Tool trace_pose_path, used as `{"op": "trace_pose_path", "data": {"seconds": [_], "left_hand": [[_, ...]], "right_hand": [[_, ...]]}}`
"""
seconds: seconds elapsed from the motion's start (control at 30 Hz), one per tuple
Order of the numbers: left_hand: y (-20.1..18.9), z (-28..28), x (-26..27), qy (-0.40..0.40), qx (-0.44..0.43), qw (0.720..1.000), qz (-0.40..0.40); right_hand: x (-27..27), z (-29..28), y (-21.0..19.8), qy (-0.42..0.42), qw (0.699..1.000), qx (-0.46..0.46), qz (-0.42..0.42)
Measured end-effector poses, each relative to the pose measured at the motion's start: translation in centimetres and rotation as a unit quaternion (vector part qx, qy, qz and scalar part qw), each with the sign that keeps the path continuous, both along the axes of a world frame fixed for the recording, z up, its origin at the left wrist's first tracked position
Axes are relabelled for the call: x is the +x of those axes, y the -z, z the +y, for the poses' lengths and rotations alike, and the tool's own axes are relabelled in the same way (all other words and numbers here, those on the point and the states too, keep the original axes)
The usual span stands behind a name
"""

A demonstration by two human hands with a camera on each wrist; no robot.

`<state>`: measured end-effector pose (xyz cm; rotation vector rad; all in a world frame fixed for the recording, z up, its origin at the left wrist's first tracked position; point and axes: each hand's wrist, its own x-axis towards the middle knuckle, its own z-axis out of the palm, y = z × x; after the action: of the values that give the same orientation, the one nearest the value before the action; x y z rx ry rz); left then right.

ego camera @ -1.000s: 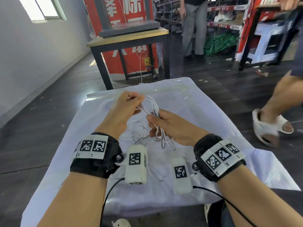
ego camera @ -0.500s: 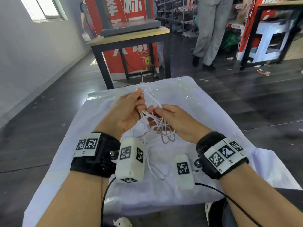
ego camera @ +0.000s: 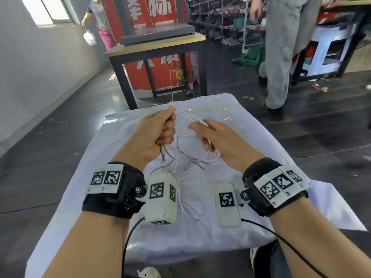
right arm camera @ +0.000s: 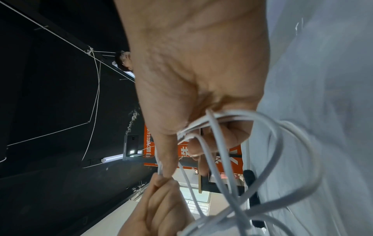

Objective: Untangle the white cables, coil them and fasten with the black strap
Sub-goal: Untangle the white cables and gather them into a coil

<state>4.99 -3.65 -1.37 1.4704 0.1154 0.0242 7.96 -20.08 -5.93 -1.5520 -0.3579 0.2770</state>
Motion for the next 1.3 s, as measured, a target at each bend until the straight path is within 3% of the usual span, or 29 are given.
{"op": "trace_pose_path", "data": {"seconds": [0.33,0.6,0.73,0.9,1.1,1.3], "left_hand": [[-0.2,-0.7,-0.4,0.033,0.011,0.999,-0.026],[0.2,0.5,0.1,0.037,0.077,0.996,0.001],[0.0,0.9,0.1,0.056,0.109,0.992,0.022],[0.0,1.4,0.1,0.038,0.093,0.995,0.017],[-0.2,2.4,0.0,0.018,0.107,0.994,0.014],[0.0,2.5,0.0,-0.008,0.115,0.993,0.019]], "right_hand": [[-0.7,0.5,0.0,-0.095,0.994,0.03,0.04],[-0.3,0.1,-1.0,-0.024,0.963,0.233,0.13],[-0.1,0.0,-1.0,0.026,0.986,0.147,0.075],[0.0,-0.4,-1.0,-0.001,0.989,0.133,0.064],[0.6,-1.3,-0.9,-0.009,0.998,0.027,0.056],[0.1,-0.8,-0.8,0.014,0.989,0.089,0.115]]}}
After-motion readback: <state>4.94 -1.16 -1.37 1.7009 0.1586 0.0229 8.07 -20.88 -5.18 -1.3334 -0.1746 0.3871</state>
